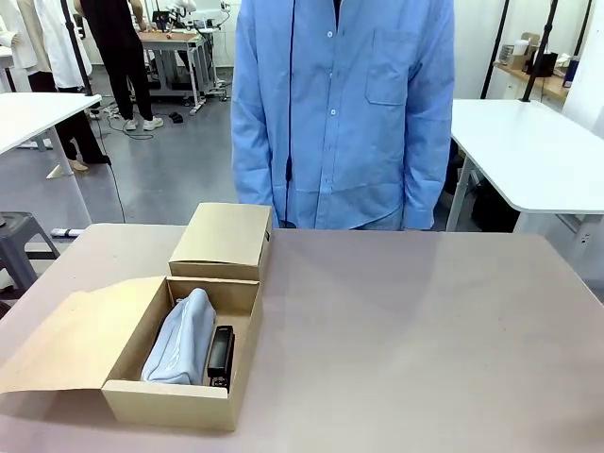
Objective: Place items inside the box.
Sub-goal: Close the lid of the Mailer Box closest to the robot.
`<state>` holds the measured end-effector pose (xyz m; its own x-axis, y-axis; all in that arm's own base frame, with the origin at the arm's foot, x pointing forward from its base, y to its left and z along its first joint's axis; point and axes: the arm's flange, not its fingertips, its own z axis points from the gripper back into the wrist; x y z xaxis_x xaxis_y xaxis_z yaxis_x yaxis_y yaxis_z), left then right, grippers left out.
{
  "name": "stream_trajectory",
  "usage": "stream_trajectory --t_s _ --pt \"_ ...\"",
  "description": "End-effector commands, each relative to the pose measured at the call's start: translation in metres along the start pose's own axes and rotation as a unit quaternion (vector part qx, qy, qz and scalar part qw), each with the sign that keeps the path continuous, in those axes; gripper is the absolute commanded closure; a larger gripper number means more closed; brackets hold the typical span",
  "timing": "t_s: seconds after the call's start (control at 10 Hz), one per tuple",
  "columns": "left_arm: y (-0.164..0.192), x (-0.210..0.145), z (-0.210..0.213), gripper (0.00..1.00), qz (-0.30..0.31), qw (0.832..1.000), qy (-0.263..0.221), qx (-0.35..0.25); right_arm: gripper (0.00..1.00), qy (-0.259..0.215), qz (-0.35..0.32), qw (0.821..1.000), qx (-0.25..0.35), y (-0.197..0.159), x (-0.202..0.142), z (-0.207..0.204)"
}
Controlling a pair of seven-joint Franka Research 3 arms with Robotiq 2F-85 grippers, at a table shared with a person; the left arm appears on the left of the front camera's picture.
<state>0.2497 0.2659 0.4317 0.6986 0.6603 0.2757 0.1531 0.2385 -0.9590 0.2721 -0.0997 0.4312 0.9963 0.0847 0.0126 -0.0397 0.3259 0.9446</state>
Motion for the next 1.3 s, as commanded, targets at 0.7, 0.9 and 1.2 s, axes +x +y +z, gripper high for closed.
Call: stream_trajectory --t_s 0.7,0.9,1.2 --pt "-0.004 -0.067 -0.107 0.0 -0.568 0.803 0.156 -0.086 0.0 -0.002 -0.008 1.0 0.006 0.005 0.001 0.0" --pt "0.003 -0.059 -0.107 0.0 -0.694 0.71 0.095 -0.073 0.0 -0.002 -0.008 1.0 0.006 0.005 0.001 0.0" --pt "0.025 -0.052 -0.114 0.0 -0.739 0.658 0.141 -0.016 0.0 -0.002 -0.008 1.0 0.006 0.005 0.001 0.0"
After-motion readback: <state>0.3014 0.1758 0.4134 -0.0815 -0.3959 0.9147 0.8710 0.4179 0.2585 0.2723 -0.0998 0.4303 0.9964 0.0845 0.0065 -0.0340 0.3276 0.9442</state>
